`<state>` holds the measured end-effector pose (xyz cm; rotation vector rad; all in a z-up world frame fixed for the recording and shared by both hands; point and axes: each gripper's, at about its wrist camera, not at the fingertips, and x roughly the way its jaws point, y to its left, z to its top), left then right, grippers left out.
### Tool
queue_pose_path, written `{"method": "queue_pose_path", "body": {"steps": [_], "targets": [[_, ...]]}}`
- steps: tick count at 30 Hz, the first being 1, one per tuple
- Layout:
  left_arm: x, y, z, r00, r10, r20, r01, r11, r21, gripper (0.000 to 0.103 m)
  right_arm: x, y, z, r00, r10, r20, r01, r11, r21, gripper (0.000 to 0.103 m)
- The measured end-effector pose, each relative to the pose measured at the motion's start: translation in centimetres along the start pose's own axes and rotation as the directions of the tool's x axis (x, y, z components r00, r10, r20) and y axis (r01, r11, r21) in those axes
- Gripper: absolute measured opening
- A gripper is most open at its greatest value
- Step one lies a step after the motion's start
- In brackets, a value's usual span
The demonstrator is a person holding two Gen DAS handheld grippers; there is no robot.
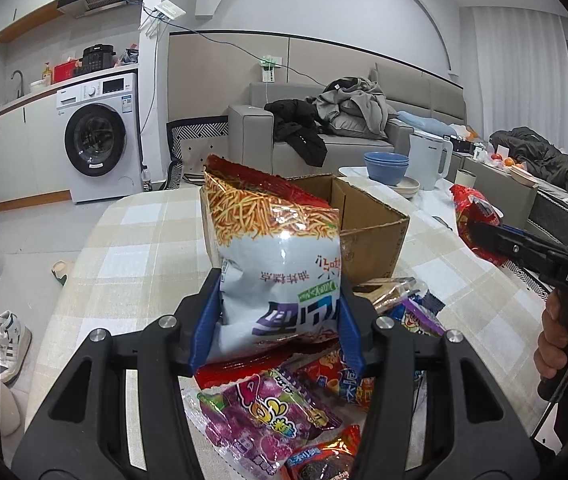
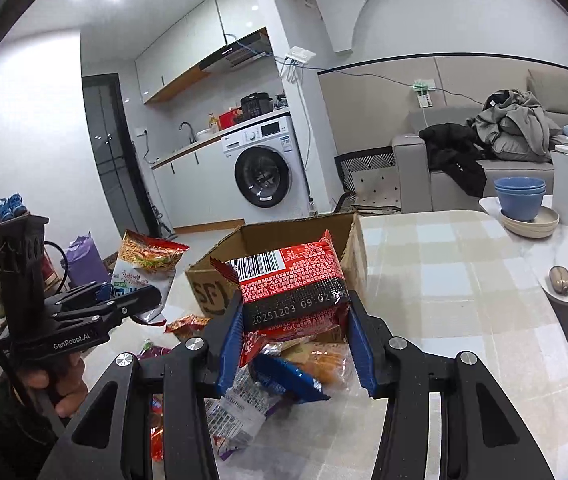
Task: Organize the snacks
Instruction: 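Carry both held bags over the open cardboard box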
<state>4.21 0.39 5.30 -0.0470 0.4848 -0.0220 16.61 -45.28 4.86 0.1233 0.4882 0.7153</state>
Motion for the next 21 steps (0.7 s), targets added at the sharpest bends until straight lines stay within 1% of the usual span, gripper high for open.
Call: {"method": "queue_pose_path", "body": {"steps": [3, 7, 11, 16, 21], "targets": [[0.1, 0.0, 0.6, 1.000, -0.004, 0.002, 0.004, 1.000, -0.006, 0.049, 0.2, -0.5, 0.6, 1.000, 0.001, 0.002, -0.001, 1.000, 0.024, 0.048], [0.6, 0.2, 1.0, 1.000, -0.002, 0.004, 0.002, 1.000, -0.013, 0.049, 0.4, -0.5, 1.5, 1.000, -0.013, 0.000, 0.013, 1.000, 0.022, 0.048], [1.0, 0.2, 1.7, 1.000, -0.003, 0.005, 0.003, 1.000, -0.021, 0.049, 1.2, -0.1, 2.3, 1.000, -0.018, -0.011, 0.018, 1.000, 0.006, 0.048], [1.9, -0.4, 2.6, 1.000, 0.000, 0.005, 0.000, 1.000, -0.009, 0.049, 2.8, 0.6, 2.8, 0.999, -0.021, -0.048, 0.020, 1.000, -0.024, 0.048], [2.0, -0.5, 2.7, 1.000, -0.002, 0.006, 0.002, 1.000, -0.013, 0.049, 4.0, 1.1, 3.2, 0.998, -0.021, -0.062, 0.018, 0.999, -0.043, 0.048]]}}
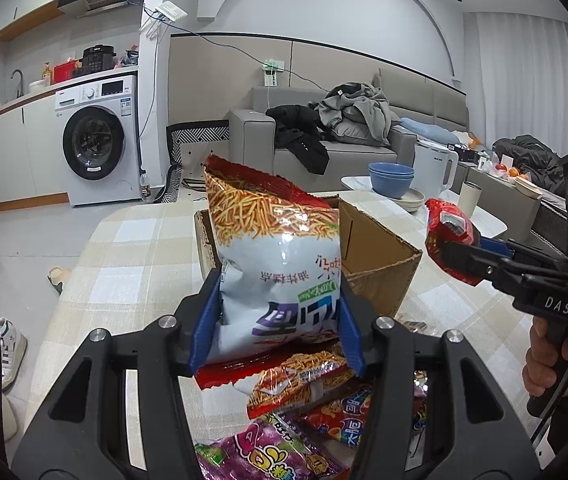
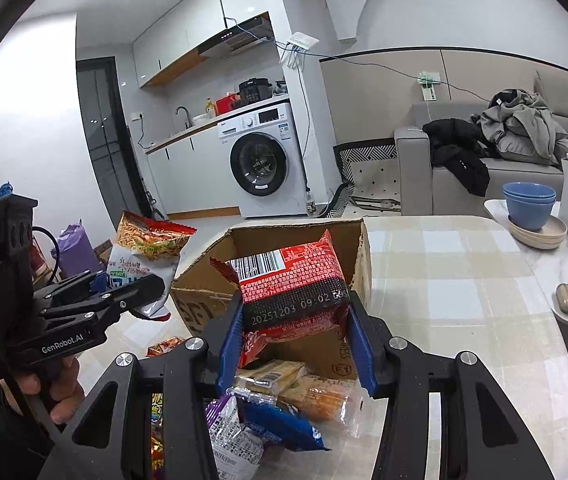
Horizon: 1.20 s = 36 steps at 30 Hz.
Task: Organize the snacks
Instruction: 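Carry both held bags over the open cardboard box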
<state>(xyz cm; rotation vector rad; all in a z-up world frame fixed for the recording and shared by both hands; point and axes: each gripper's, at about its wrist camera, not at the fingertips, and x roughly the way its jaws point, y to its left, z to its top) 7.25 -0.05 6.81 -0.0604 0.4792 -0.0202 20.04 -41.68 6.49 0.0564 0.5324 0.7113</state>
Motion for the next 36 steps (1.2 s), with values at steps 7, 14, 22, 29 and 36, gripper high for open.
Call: {"method": "queue_pose_path", "body": {"steps": [7, 14, 22, 29, 36], "targets": [[1.2, -0.4, 0.9, 1.000, -0.008, 0.003, 0.008, 1.000, 0.003, 0.049, 1.8, 0.8, 0.9, 1.000, -0.009, -0.025, 0.008, 0.999, -0.046, 0.048], [3.2, -0.4, 1.8, 1.000, -0.015, -0.005, 0.015, 1.000, 0.005, 0.049, 3.3, 0.7, 1.0, 0.998, -0.013, -0.055, 0.010, 0.998, -0.054, 0.048], [5.4, -0.2, 2.7, 1.000, -0.012, -0.029, 0.012, 1.000, 0.002, 0.049, 4.6, 0.5, 2.1, 0.997, -0.024, -0.074, 0.019, 0.998, -0.066, 0.048], [7.1, 0.5, 3.8, 0.999, 0.002, -0.041, -0.003, 1.000, -0.007, 0.049, 6.1, 0.4, 2.5, 0.995, -0.010, -0.102, 0.003, 0.998, -0.068, 0.048], [9.3, 0.4, 3.8, 0.998, 0.006, -0.066, -0.007, 1.000, -0.005, 0.049, 7.7, 0.0, 2.0, 0.989, -0.011, -0.145, 0.001, 0.997, -0.071, 0.048]]}}
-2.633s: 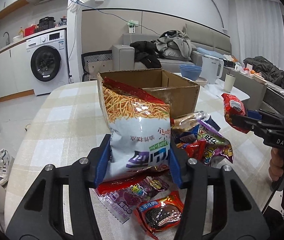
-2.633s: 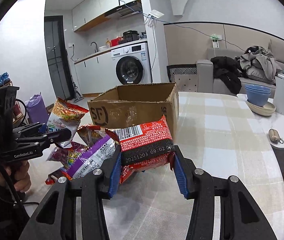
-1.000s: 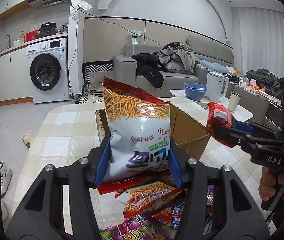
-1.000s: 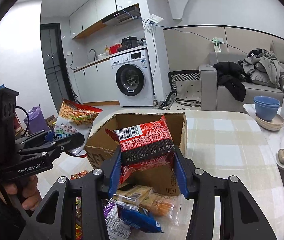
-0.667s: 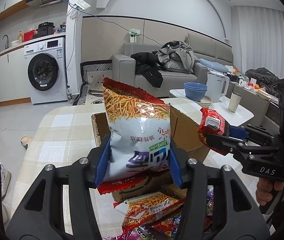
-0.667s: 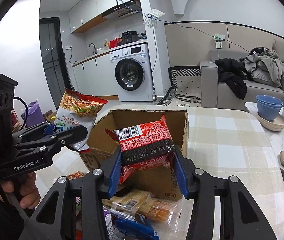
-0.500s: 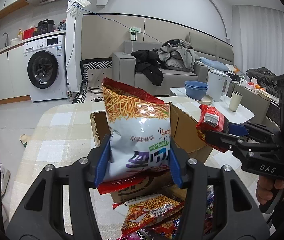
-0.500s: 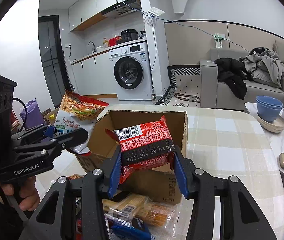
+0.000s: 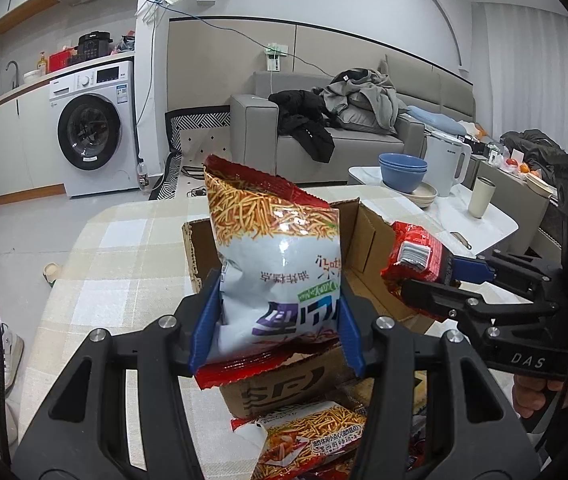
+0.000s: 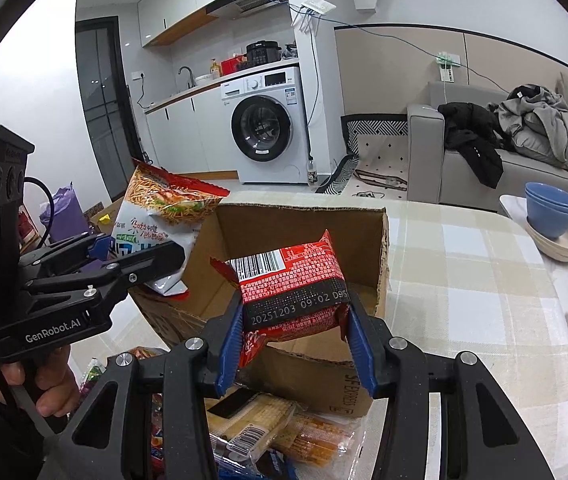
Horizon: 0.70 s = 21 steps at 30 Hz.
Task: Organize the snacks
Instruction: 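Carry both held bags over the open cardboard box, then open both grippers to drop the bags into the box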
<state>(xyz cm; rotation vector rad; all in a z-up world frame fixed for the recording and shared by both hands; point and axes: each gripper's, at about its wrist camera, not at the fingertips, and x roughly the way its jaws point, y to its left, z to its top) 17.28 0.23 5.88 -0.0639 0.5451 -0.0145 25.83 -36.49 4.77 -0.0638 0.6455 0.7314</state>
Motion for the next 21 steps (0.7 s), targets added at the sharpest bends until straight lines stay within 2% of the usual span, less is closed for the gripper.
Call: {"method": "queue_pose_path", "body": {"steps": [4, 13, 17, 21], "targets": [[1.3, -0.2, -0.2, 1.000, 0.003, -0.010, -0.003, 1.000, 0.012, 0.049, 0.8, -0.1, -0.3, 0.999, 0.008, -0.043, -0.008, 1.000, -0.003, 0.048], [3.8, 0.3, -0.3, 0.999, -0.002, -0.033, 0.003, 1.000, 0.008, 0.049, 0.8, 0.2, -0.9, 0.998, -0.009, -0.068, 0.008, 1.000, -0.016, 0.048], [4.4, 0.6, -0.3, 0.999, -0.004, -0.037, 0.004, 1.000, 0.000, 0.050, 0.8, 0.1, -1.4, 0.996, 0.040, -0.074, -0.039, 0.999, 0.025, 0.048], [4.6, 0.7, -0.1, 0.999, 0.001, -0.042, -0.001, 1.000, 0.010, 0.050, 0.9, -0.1, -1.4, 0.996, 0.049, -0.069, -0.046, 0.998, 0.040, 0.048]]}}
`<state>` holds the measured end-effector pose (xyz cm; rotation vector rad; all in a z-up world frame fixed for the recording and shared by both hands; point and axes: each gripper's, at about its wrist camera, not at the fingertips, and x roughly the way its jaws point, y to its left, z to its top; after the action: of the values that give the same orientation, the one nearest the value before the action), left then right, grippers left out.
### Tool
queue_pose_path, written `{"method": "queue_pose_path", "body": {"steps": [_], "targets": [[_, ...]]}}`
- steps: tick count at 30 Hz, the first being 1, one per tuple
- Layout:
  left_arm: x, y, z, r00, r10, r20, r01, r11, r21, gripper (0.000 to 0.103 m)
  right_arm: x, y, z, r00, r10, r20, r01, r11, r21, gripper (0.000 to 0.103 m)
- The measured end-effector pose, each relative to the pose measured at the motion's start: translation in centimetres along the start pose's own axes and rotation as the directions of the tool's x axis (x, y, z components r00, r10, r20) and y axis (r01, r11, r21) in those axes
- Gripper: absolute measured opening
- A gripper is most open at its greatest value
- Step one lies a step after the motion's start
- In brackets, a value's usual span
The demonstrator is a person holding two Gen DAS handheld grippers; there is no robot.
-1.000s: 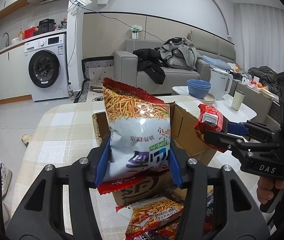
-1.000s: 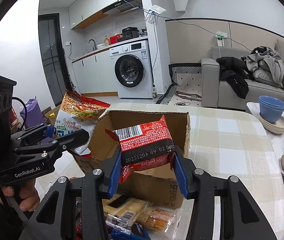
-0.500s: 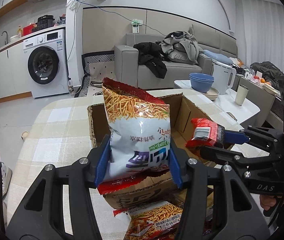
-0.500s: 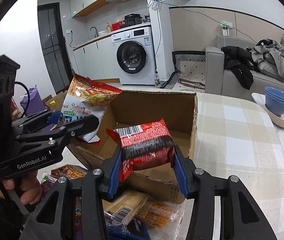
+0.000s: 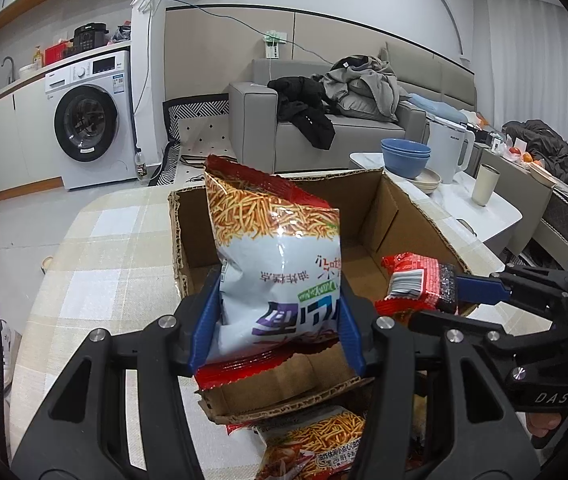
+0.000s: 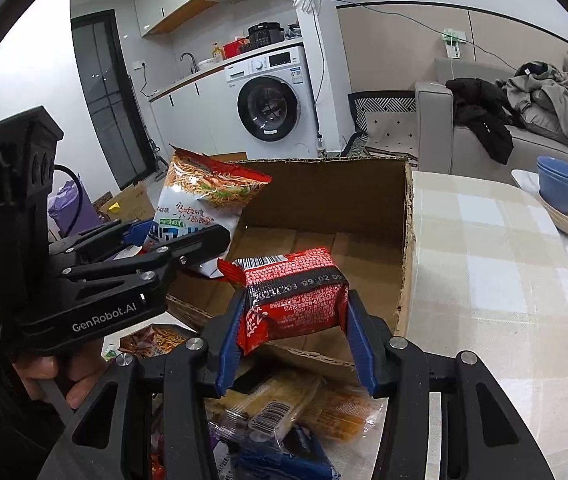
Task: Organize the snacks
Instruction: 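Open both grippers to drop the bags into the box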
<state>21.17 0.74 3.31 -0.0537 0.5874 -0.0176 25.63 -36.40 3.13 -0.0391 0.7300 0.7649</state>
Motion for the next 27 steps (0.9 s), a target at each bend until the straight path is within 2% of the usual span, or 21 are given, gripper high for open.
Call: {"method": "queue_pose_path", "body": {"steps": [7, 9, 10, 12, 14, 16, 17, 18, 22, 27], "targets": [[0.6, -1.1, -0.5, 1.000, 0.005, -0.028, -0.004, 0.999, 0.038, 0.050, -0.5, 0.5, -0.6, 0.999, -0.020, 0.029, 0.021, 0.999, -0.029, 0.050], [0.4, -1.5, -0.5, 1.000, -0.002, -0.024, 0.004, 0.999, 0.052, 0.052, -1.3, 0.8, -0.9, 0.997, -0.032, 0.069, 0.036, 0.998, -0.051, 0.062], [0.1, -1.5, -0.5, 1.000, -0.004, -0.017, 0.005, 0.998, 0.055, 0.055, -1.8, 0.9, -1.0, 0.995, -0.032, 0.093, 0.038, 0.997, -0.060, 0.077], [-0.5, -1.6, -0.5, 1.000, -0.006, -0.013, 0.006, 0.998, 0.055, 0.076, -2.7, 0.9, -1.2, 0.992, -0.020, 0.128, 0.029, 0.997, -0.070, 0.082], [-1.4, -1.7, -0.6, 1.000, -0.003, 0.003, 0.003, 0.999, 0.046, 0.085, -3.2, 0.5, -1.3, 0.990, -0.050, 0.133, 0.059, 0.996, -0.064, 0.085], [-2.3, -1.5, -0.8, 1.000, -0.013, 0.006, 0.012, 0.999, 0.037, 0.086, -3.8, -0.1, -1.4, 0.989, -0.063, 0.133, 0.069, 0.997, -0.043, 0.088], [-2.6, -1.5, -0.9, 1.000, -0.016, -0.003, 0.016, 0.999, 0.033, 0.092, -4.0, -0.5, -1.5, 0.990, -0.062, 0.130, 0.067, 0.997, -0.028, 0.090], [-3.0, -1.3, -1.1, 1.000, -0.015, -0.009, 0.016, 0.999, 0.030, 0.103, -4.3, -0.8, -1.6, 0.990, -0.063, 0.127, 0.065, 0.998, -0.012, 0.091], [-4.9, -0.9, -1.8, 1.000, -0.011, -0.004, 0.011, 1.000, 0.017, 0.102, -5.6, -1.8, -2.2, 0.989, -0.066, 0.131, 0.061, 0.997, 0.037, 0.100], [-7.3, -0.4, -3.1, 1.000, 0.007, -0.004, -0.007, 1.000, 0.008, 0.102, -6.7, -2.3, -3.6, 0.991, -0.058, 0.120, 0.049, 0.996, 0.080, 0.101]]}}
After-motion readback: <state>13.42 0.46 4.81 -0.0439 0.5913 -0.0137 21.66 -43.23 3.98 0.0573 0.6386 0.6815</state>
